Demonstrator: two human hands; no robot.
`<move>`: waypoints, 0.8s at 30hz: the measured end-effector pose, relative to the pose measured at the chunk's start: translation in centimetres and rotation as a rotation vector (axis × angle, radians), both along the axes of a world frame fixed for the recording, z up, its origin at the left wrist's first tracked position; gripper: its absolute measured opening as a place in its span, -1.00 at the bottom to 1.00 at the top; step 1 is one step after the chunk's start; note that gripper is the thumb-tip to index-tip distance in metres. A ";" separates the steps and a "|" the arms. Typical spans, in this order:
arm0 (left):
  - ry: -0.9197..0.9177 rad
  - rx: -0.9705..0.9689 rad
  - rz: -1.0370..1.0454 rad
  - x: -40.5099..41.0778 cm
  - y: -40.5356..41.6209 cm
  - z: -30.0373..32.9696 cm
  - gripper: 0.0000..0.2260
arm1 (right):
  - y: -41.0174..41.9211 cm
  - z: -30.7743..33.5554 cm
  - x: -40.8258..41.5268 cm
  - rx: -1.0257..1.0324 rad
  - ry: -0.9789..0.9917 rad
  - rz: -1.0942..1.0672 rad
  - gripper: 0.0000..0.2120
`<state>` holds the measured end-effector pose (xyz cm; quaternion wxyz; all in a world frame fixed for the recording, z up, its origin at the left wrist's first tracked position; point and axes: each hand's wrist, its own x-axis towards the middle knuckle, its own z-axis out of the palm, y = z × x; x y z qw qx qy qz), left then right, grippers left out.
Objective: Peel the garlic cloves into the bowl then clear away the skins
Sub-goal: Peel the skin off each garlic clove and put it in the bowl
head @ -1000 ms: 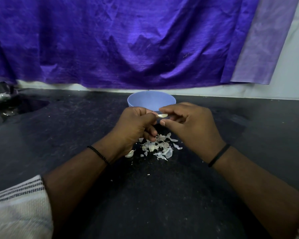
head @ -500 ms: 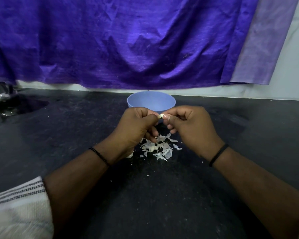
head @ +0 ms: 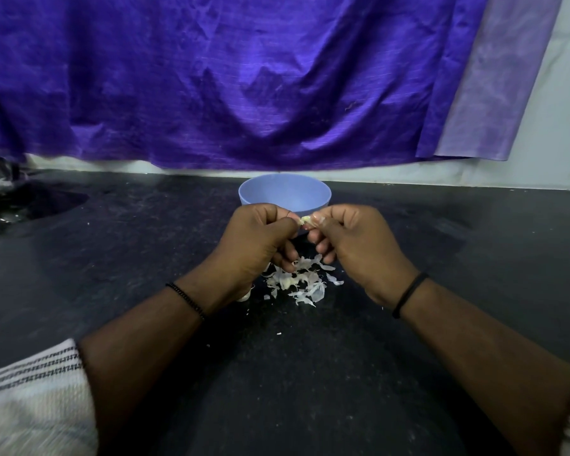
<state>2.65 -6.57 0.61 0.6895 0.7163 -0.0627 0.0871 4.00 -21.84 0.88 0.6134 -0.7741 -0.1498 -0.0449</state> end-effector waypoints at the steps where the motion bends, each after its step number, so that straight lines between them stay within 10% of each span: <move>1: 0.000 0.003 -0.002 0.0 0.0 0.0 -0.89 | 0.0 0.0 0.0 -0.009 0.002 -0.001 -0.77; 24: -0.117 0.189 0.023 -0.4 0.4 -0.1 -0.81 | -0.4 0.5 -0.4 -0.073 0.018 0.029 -0.68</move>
